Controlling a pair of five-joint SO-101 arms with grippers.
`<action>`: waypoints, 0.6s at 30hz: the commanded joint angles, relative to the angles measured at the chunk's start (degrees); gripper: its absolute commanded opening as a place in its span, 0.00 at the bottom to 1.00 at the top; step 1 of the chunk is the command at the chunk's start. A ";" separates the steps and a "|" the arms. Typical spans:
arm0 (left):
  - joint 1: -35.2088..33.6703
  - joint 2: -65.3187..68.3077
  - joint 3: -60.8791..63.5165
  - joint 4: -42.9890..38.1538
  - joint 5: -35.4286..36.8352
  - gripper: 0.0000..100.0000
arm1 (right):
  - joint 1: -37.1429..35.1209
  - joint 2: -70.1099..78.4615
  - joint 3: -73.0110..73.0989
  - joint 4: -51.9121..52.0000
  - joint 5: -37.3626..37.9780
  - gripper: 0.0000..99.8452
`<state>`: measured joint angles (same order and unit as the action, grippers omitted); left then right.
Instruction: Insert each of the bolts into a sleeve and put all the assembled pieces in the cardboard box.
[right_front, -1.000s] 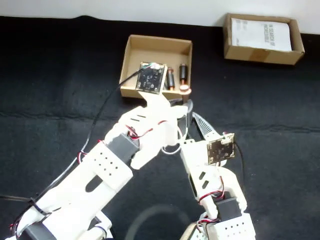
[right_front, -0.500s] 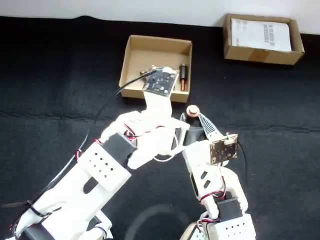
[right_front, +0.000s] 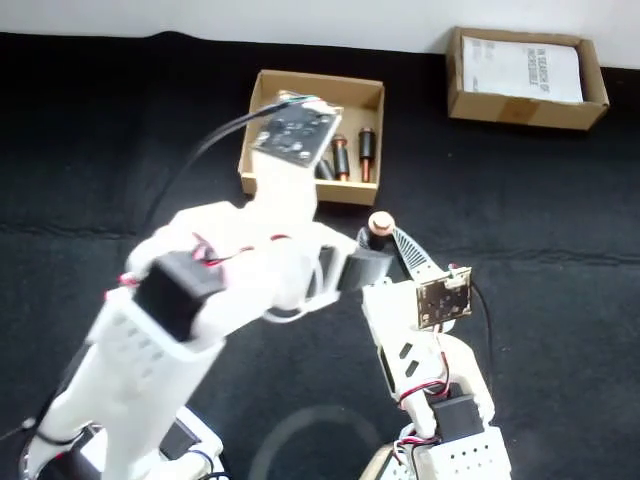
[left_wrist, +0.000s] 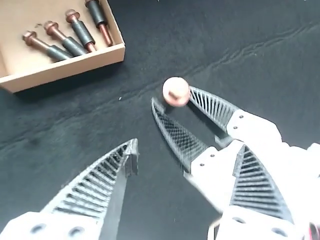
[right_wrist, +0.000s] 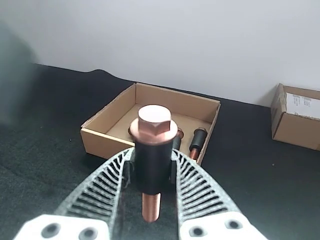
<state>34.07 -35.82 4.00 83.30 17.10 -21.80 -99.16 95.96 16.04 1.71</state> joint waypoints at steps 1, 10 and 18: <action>-1.80 -5.32 -6.29 3.34 -0.53 0.21 | 0.13 -0.13 7.52 -1.01 -0.26 0.01; -20.44 -20.18 -4.09 3.25 -0.53 0.02 | 1.01 -0.13 -0.13 6.46 -0.44 0.01; -37.49 -32.22 11.82 3.25 -0.53 0.01 | 2.15 6.20 -14.64 6.73 -0.09 0.01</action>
<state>1.45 -64.40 10.24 86.46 16.84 -20.66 -97.23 89.63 22.81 1.71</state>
